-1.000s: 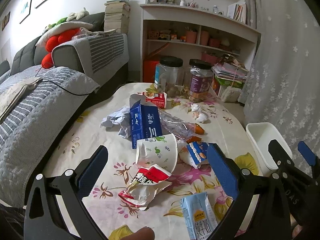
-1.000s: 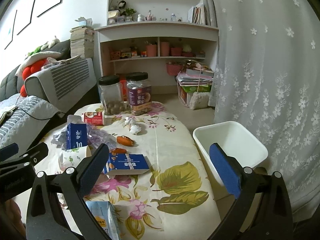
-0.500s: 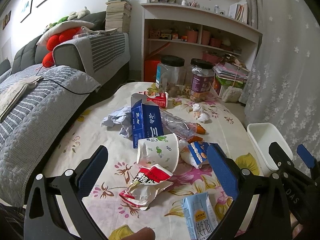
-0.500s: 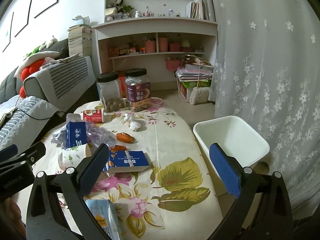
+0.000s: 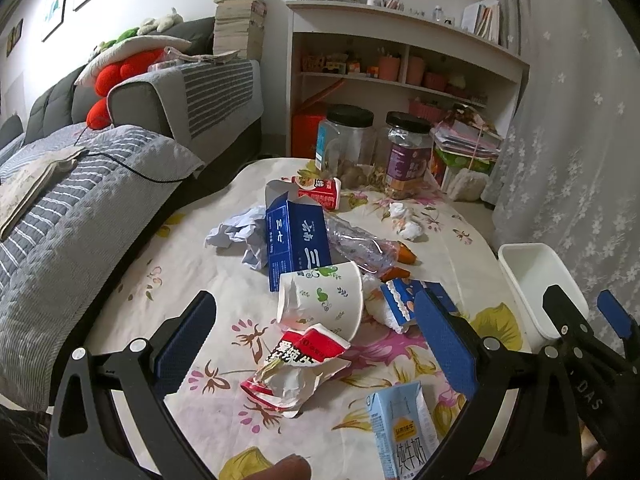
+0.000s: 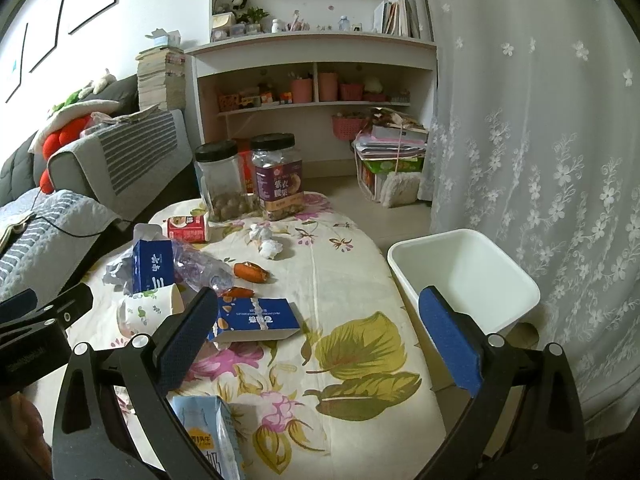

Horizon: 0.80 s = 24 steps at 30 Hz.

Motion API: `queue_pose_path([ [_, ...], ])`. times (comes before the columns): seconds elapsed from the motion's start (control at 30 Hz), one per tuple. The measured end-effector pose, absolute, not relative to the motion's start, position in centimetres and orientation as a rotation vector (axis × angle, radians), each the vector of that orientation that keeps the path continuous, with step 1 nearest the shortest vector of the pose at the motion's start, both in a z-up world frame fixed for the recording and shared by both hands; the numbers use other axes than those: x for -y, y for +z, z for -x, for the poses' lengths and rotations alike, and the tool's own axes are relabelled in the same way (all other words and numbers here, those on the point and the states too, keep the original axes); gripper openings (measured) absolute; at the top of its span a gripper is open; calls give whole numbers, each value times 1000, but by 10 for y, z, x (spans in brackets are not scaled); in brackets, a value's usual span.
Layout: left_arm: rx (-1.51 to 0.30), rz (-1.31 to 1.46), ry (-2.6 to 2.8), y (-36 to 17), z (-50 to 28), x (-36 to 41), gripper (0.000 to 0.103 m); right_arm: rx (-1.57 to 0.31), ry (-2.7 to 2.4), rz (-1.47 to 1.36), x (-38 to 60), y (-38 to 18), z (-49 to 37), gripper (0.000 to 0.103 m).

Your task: Collect trash

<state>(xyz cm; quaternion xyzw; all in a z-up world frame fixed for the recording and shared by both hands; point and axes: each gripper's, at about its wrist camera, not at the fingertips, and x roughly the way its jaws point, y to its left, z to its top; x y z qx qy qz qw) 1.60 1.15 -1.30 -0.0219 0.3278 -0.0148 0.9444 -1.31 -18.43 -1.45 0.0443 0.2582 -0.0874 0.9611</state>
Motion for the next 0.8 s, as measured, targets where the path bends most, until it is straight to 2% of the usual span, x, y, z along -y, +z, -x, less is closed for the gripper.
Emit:
queue_pose_path([
  [0.4,-770,1,-3,-26,-29,-8,96,-596,-144,-86,181,-22,3,96],
  [0.8,-1054,-59,19,-72,-67,-32,96,-890,2,-53,161,-62,-20,96],
])
